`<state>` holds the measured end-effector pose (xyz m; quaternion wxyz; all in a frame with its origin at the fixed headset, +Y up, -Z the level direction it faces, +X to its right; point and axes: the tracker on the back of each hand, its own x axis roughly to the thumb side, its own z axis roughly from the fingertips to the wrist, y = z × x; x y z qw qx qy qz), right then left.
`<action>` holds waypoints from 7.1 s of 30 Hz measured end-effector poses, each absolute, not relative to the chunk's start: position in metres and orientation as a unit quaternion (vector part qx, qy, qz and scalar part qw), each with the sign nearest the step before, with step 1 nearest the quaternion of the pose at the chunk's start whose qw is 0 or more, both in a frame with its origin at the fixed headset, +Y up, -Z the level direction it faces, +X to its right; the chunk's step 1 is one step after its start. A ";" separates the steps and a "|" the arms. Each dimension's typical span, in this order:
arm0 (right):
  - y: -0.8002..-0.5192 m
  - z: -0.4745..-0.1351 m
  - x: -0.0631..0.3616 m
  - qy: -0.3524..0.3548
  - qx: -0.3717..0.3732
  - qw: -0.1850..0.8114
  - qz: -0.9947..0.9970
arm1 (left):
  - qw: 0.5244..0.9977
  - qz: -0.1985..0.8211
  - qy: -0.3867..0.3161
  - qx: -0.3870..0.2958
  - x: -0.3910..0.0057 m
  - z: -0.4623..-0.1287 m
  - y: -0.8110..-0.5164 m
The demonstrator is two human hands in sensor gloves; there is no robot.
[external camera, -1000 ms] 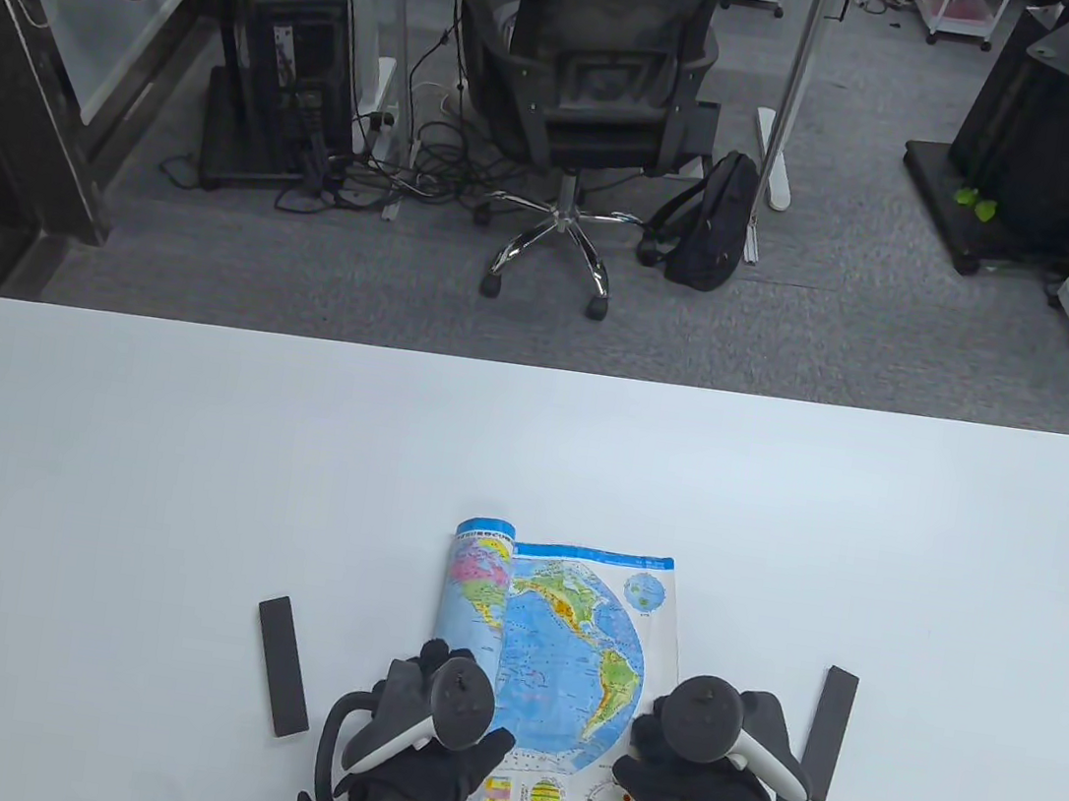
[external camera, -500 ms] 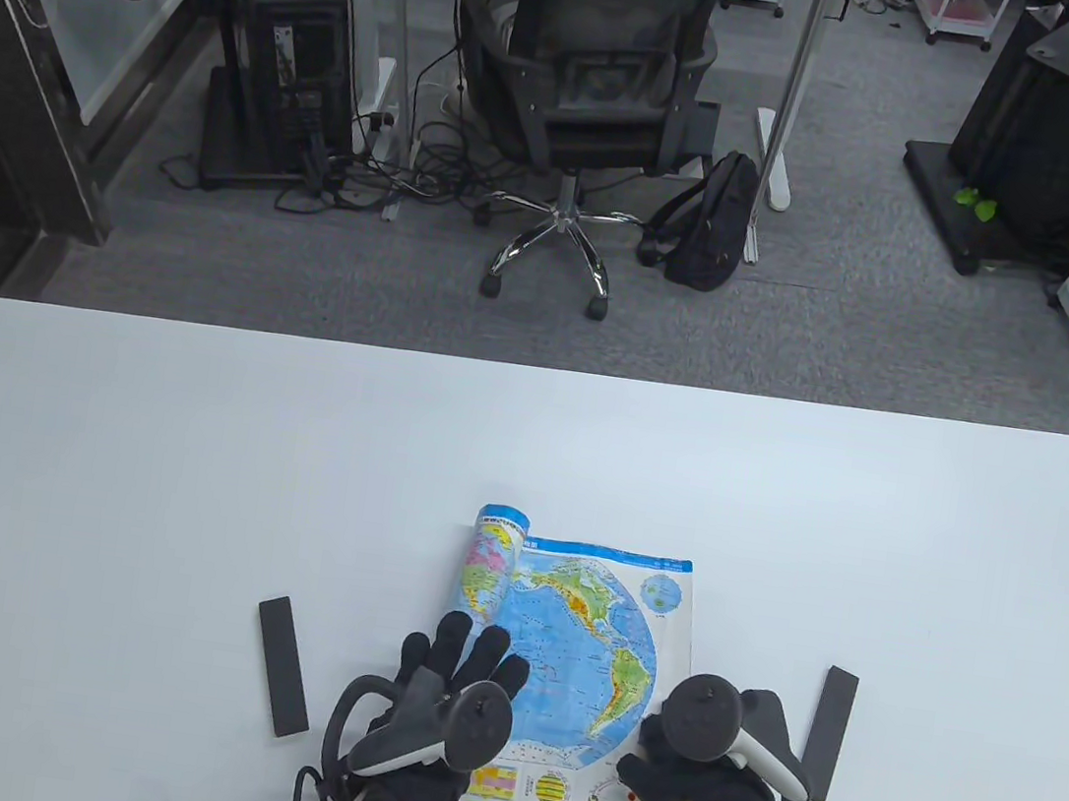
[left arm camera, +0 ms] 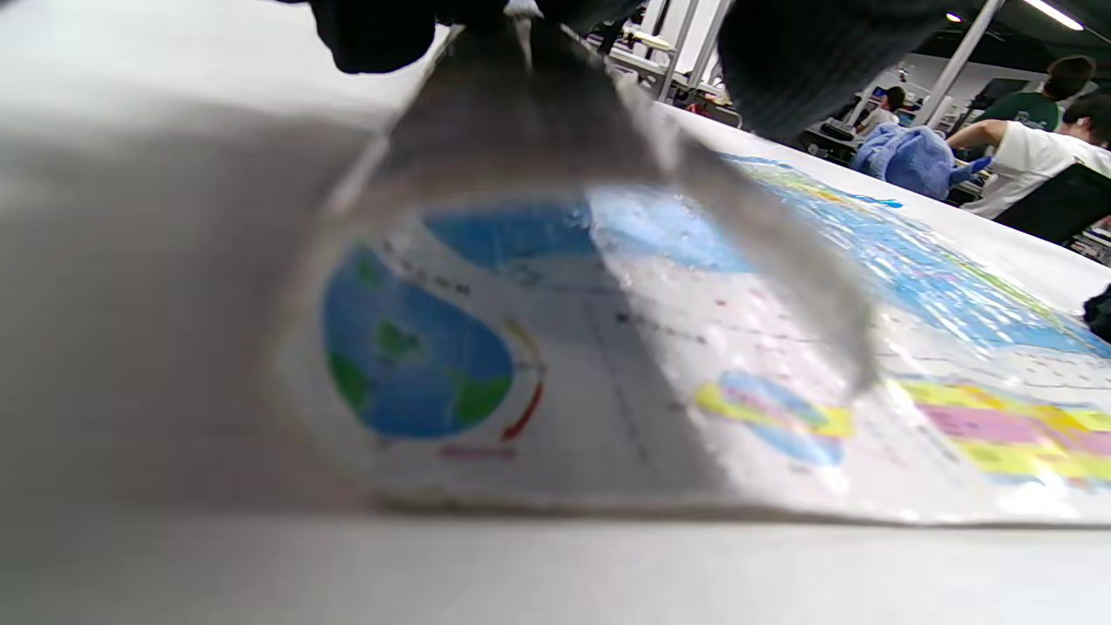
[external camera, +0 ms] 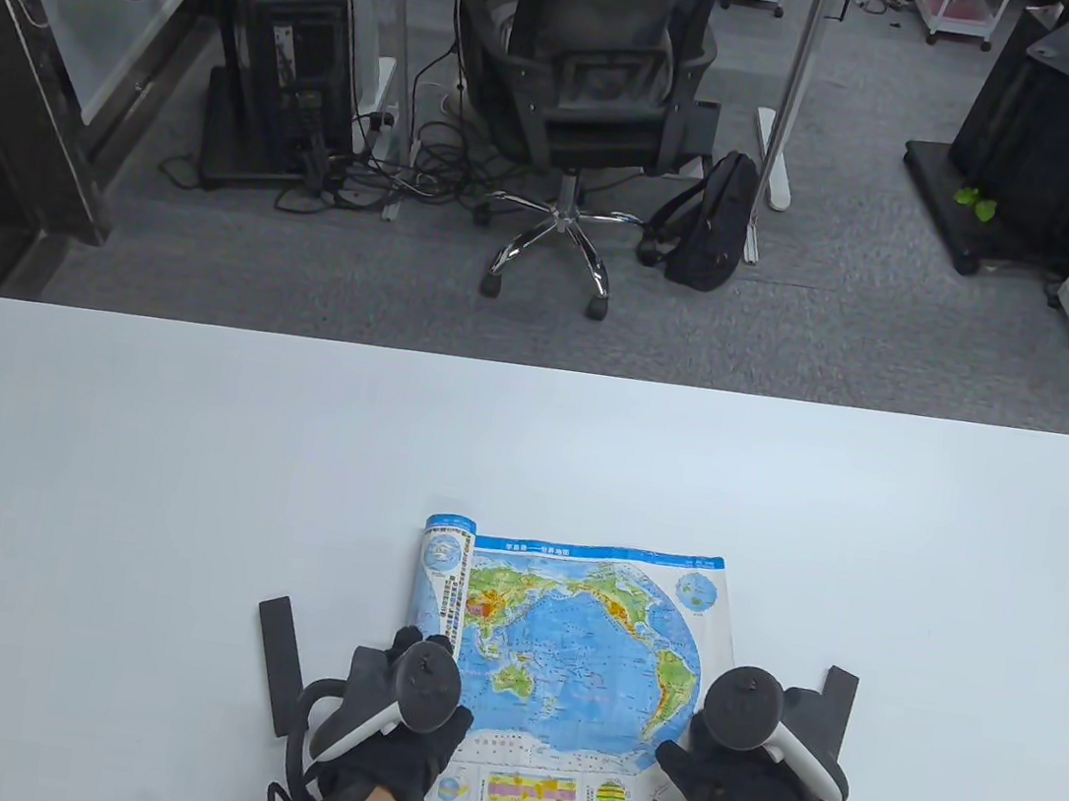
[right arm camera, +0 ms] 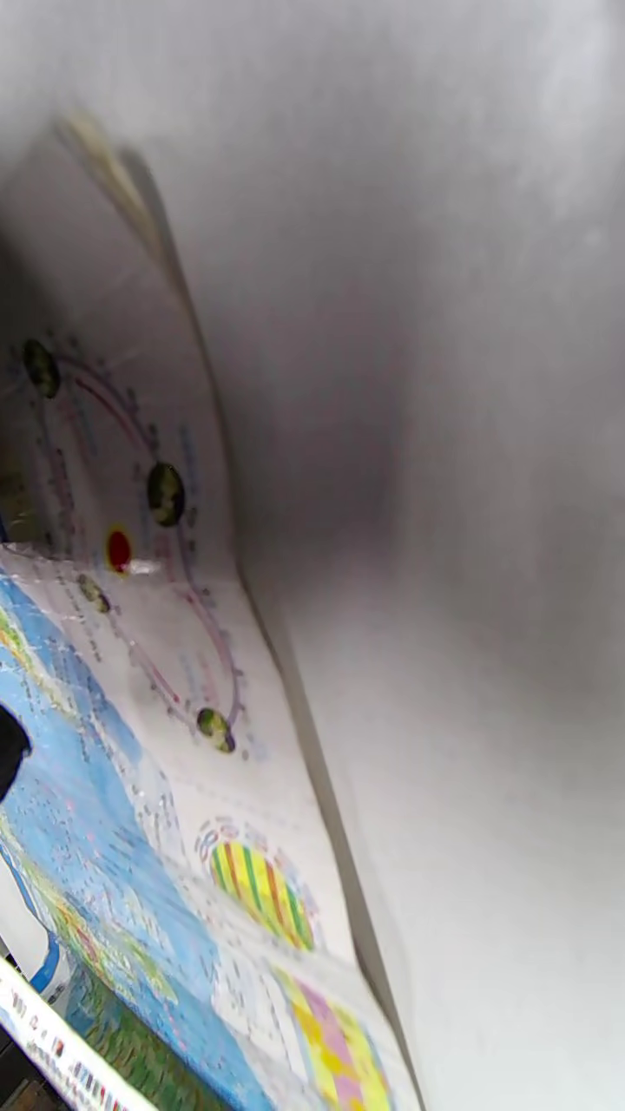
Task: Unroll map and secure with paperweights
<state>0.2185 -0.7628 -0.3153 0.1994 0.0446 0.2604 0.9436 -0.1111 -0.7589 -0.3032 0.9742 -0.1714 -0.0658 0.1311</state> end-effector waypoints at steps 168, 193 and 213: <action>-0.756 -0.362 0.217 0.125 -0.066 0.011 0.990 | 0.938 0.075 -0.043 -0.335 -0.037 -0.367 -0.791; -0.726 -0.365 0.146 0.149 0.004 0.014 0.989 | 0.947 0.123 -0.010 -0.296 -0.181 -0.349 -0.782; -0.781 -0.373 -0.034 0.308 0.206 0.062 0.927 | 0.939 0.172 -0.018 -0.298 -0.192 -0.350 -0.780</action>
